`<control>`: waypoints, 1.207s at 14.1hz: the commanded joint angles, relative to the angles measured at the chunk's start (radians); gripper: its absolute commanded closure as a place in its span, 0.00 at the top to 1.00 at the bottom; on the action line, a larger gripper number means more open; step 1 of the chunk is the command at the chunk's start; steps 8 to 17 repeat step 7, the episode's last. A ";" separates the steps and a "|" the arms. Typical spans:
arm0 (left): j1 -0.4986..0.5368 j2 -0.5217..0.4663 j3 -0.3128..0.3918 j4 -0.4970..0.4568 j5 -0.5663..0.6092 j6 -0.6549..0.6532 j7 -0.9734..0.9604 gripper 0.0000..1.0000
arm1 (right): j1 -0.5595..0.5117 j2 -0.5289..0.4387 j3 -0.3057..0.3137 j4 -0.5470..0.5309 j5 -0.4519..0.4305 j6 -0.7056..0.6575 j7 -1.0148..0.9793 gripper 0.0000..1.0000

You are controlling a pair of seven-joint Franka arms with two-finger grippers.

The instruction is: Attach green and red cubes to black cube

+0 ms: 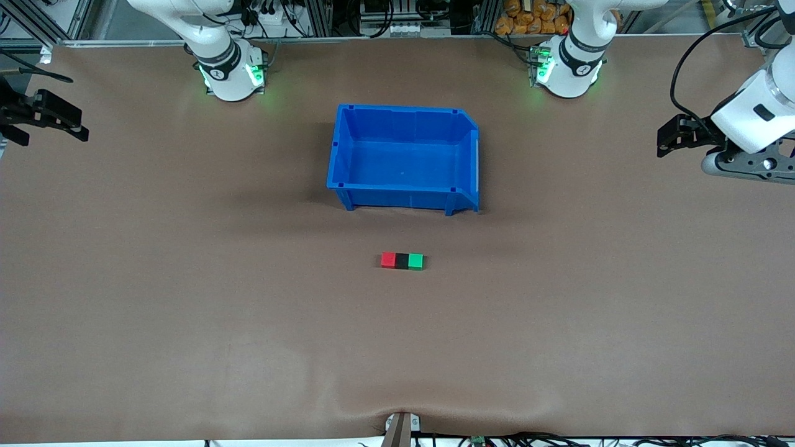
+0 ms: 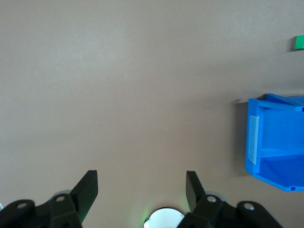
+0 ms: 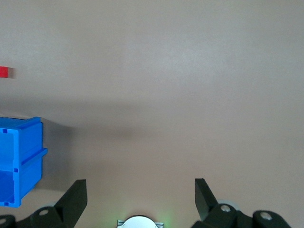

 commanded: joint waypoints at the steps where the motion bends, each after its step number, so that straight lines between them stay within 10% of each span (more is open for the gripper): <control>1: 0.004 0.000 -0.007 0.015 0.020 -0.010 0.016 0.83 | 0.001 0.003 0.003 0.013 -0.018 -0.012 -0.006 1.00; 17: 0.006 0.001 -0.009 0.015 0.016 -0.007 0.013 0.83 | 0.001 0.003 0.003 0.013 -0.016 -0.012 -0.006 1.00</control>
